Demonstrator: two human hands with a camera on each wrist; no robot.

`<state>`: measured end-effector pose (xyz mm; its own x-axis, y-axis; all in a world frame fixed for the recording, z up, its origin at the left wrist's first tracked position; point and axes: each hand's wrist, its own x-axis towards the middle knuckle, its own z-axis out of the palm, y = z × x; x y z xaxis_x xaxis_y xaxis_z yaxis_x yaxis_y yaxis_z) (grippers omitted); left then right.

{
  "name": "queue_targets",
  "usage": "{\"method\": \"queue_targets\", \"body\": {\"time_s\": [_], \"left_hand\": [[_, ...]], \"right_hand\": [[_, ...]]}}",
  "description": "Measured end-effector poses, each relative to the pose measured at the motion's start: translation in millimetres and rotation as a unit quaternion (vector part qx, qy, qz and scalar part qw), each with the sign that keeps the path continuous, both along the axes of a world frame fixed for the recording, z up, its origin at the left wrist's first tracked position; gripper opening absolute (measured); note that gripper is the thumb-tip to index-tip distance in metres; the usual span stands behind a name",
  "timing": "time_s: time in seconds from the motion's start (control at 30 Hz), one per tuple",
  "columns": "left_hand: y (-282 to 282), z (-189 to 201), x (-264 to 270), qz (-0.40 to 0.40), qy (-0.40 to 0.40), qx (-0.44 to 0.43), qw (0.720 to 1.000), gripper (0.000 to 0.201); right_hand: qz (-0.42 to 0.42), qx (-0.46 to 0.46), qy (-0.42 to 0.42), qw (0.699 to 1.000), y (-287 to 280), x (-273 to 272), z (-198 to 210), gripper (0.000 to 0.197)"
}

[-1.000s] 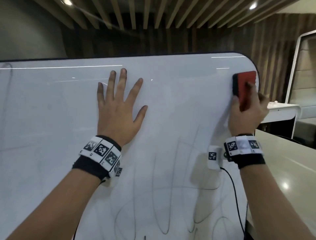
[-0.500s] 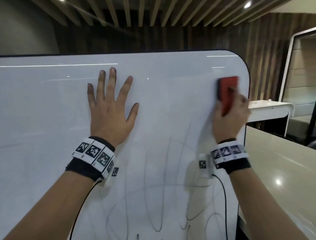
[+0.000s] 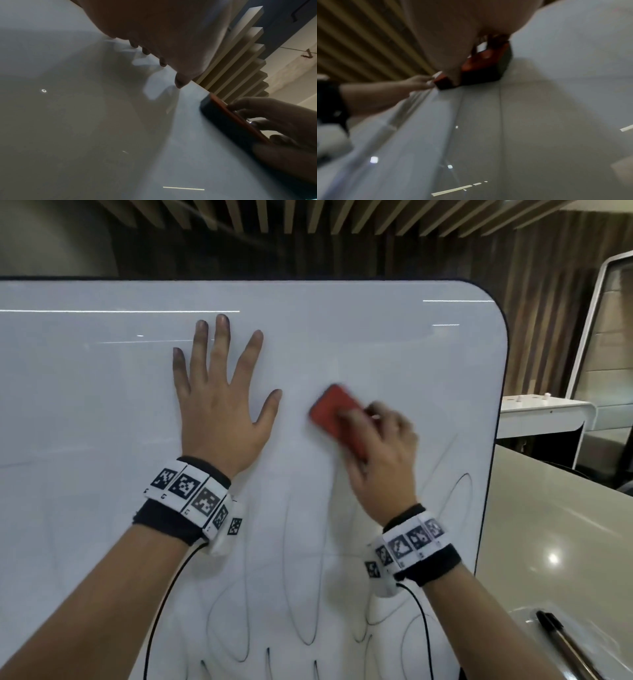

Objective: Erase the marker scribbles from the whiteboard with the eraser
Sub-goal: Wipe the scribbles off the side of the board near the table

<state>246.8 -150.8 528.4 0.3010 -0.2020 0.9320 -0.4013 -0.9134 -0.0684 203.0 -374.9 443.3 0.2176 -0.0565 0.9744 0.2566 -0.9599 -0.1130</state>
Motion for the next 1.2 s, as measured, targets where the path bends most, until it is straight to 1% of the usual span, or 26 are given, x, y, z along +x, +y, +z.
{"method": "queue_targets", "body": {"time_s": [0.03,0.07,0.1,0.17,0.23,0.27,0.3,0.33,0.4,0.47,0.5,0.53,0.57,0.63,0.7,0.73,0.77,0.83,0.9,0.93,0.97,1.03,1.1,1.13,1.17,1.2], "left_hand": [[0.4,0.0,-0.1,-0.001,0.0,-0.001,1.0,0.068],[1.3,-0.9,-0.2,-0.004,0.0,-0.001,1.0,0.068],[2.1,-1.2,-0.5,-0.01,-0.001,-0.001,1.0,0.068],[5.8,-2.8,-0.6,-0.023,0.001,0.001,1.0,0.067],[9.6,-4.6,-0.3,-0.03,0.004,0.007,1.0,0.067],[10.8,-5.8,-0.7,-0.031,0.005,0.008,0.999,0.067],[10.9,-7.0,-1.1,-0.031,0.005,0.007,0.999,0.067],[10.4,-7.8,-1.4,-0.031,0.004,0.004,1.0,0.067],[9.2,-7.7,-1.7,-0.031,0.003,0.004,1.0,0.067],[11.3,-7.4,-1.6,-0.031,0.006,0.01,0.999,0.067],[13.6,-7.6,-1.6,-0.032,0.007,0.014,0.999,0.066],[16.2,-8.2,-1.6,-0.033,0.004,0.019,0.999,0.066],[18.8,-9.5,-1.8,-0.034,-0.001,0.023,0.999,0.065],[22.9,-13.6,-2.7,-0.036,-0.004,0.028,0.999,0.063],[24.4,-17.8,-3.7,-0.037,-0.004,0.029,0.999,0.063],[24.1,-19.6,-4.2,-0.035,-0.005,0.03,0.999,0.063],[23.8,-20.6,-4.1,-0.031,-0.007,0.032,0.999,0.063],[23.9,-20.8,-2.9,-0.028,-0.007,0.039,0.999,0.063],[25.8,-21.6,-1.2,-0.028,-0.004,0.042,0.999,0.063],[26.4,-22.4,-0.8,-0.029,-0.004,0.042,0.999,0.063],[26.4,-23.1,-0.8,-0.03,-0.007,0.041,0.999,0.063],[25.9,-24.9,-1.7,-0.037,-0.013,0.036,0.999,0.062],[24.7,-26.9,-2.0,-0.039,-0.017,0.031,0.999,0.062],[24.0,-27.8,-2.0,-0.037,-0.018,0.029,0.999,0.062],[23.2,-28.4,-1.7,-0.035,-0.019,0.027,0.999,0.062],[22.8,-28.8,-1.4,-0.034,-0.019,0.027,0.999,0.062]], "right_hand": [[0.006,-0.081,0.017,0.997,8.3,-0.2,-4.2,0.044],[0.005,-0.116,0.014,0.993,3.4,-0.2,-2.7,0.041],[-0.003,-0.099,-0.001,0.995,-12.3,1.6,1.0,0.042],[-0.036,0.051,-0.057,0.996,-54.0,5.4,11.4,0.048],[-0.044,0.272,-0.126,0.953,-79.9,4.7,22.8,0.053],[-0.04,0.348,-0.134,0.927,-71.4,5.5,22.1,0.054],[-0.043,0.365,-0.125,0.922,-50.4,5.7,15.4,0.054],[-0.031,0.325,-0.102,0.94,-23.4,5.8,2.2,0.052],[0.022,0.135,-0.041,0.99,33.5,3.8,-34.2,0.046],[0.038,-0.056,0.021,0.998,58.6,-1.5,-61.5,0.042],[0.042,-0.102,0.031,0.993,48.9,-2.8,-57.2,0.04],[0.046,-0.101,0.021,0.994,32.0,-1.7,-47.4,0.039],[0.045,-0.061,-0.002,0.997,13.3,-0.7,-36.3,0.039],[0.021,0.122,-0.068,0.99,-23.1,1.4,-12.6,0.044],[0.011,0.295,-0.119,0.948,-27.2,5.5,-10.5,0.046],[0.005,0.311,-0.116,0.943,-10.4,7.1,-21.0,0.046],[0.005,0.269,-0.099,0.958,12.0,10.0,-38.6,0.046],[0.025,0.088,-0.039,0.995,56.1,8.7,-78.7,0.044],[0.035,-0.067,0.018,0.997,62.9,1.0,-95.4,0.039],[0.034,-0.103,0.025,0.994,49.5,-0.5,-85.6,0.037],[0.033,-0.097,0.011,0.995,33.4,-0.3,-71.8,0.037],[0.019,0.032,-0.045,0.998,0.7,-0.3,-39.7,0.042],[0.013,0.227,-0.099,0.969,-19.8,3.5,-18.3,0.047],[0.015,0.287,-0.11,0.951,-15.9,5.1,-15.3,0.047],[0.013,0.286,-0.107,0.952,-4.1,6.7,-19.1,0.047],[0.017,0.233,-0.087,0.968,13.1,7.0,-28.5,0.047]]}}
